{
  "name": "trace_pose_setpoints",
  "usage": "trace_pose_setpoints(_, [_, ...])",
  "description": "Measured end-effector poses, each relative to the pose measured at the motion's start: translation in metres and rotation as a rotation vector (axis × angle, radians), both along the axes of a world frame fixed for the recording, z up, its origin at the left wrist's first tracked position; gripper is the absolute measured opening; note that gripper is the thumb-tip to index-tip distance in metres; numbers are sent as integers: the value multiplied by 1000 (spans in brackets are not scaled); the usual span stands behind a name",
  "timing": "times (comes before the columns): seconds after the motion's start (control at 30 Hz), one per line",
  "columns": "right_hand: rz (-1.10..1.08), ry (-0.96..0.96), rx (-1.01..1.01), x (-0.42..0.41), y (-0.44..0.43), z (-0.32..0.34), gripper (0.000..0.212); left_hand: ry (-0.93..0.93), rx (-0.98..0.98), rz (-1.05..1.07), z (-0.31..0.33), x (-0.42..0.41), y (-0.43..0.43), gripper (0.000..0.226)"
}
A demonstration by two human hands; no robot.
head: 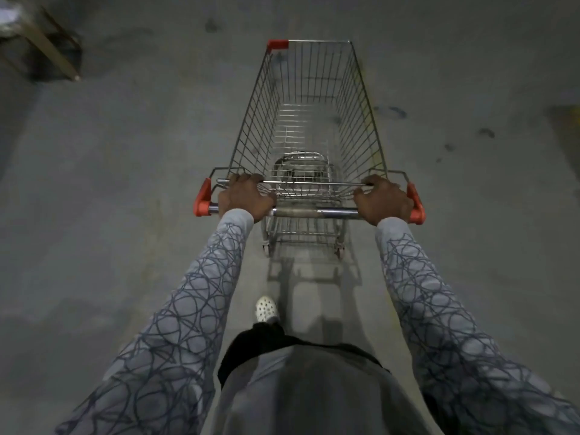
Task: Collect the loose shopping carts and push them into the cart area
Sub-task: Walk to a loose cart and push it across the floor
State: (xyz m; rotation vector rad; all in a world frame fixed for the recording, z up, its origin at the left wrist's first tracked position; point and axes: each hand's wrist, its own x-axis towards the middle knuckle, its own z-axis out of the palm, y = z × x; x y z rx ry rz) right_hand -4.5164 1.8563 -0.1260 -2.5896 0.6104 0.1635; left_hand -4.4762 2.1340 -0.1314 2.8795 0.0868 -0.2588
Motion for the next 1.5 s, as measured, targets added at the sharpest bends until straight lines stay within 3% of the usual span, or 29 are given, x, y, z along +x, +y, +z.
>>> trace_pose_setpoints(0.43, [-145, -36, -31, 304, -6, 7, 38, 12, -46, -115, -4, 332, -15, 59])
trace_pose_setpoints(0.67, [-135, -64, -13, 506, -36, 12, 36, -80, -139, -191, -2, 540, -39, 47])
trace_pose_setpoints(0.83, [-115, 8, -4, 628, -69, 17, 40, 22, -117, -169, 0, 661, -72, 27])
trace_pose_setpoints(1.1, [-76, 32, -15, 840, -124, 8, 40, 140, -98, -118, -1, 875, -131, 67])
trace_pose_setpoints(1.2, [-60, 32, 6, 933, -143, 2, 43, 142, -130, -98, -5, 973, -144, 65])
trace_pose_setpoints(1.33, [-92, 34, 9, 1047, -159, -1, 44, 92, -116, -167, 6, 1087, -167, 28])
trace_pose_setpoints(1.5, [-173, 59, 54, 1171, -171, 6, 44, 137, -80, -235, -1, 1232, -185, 44])
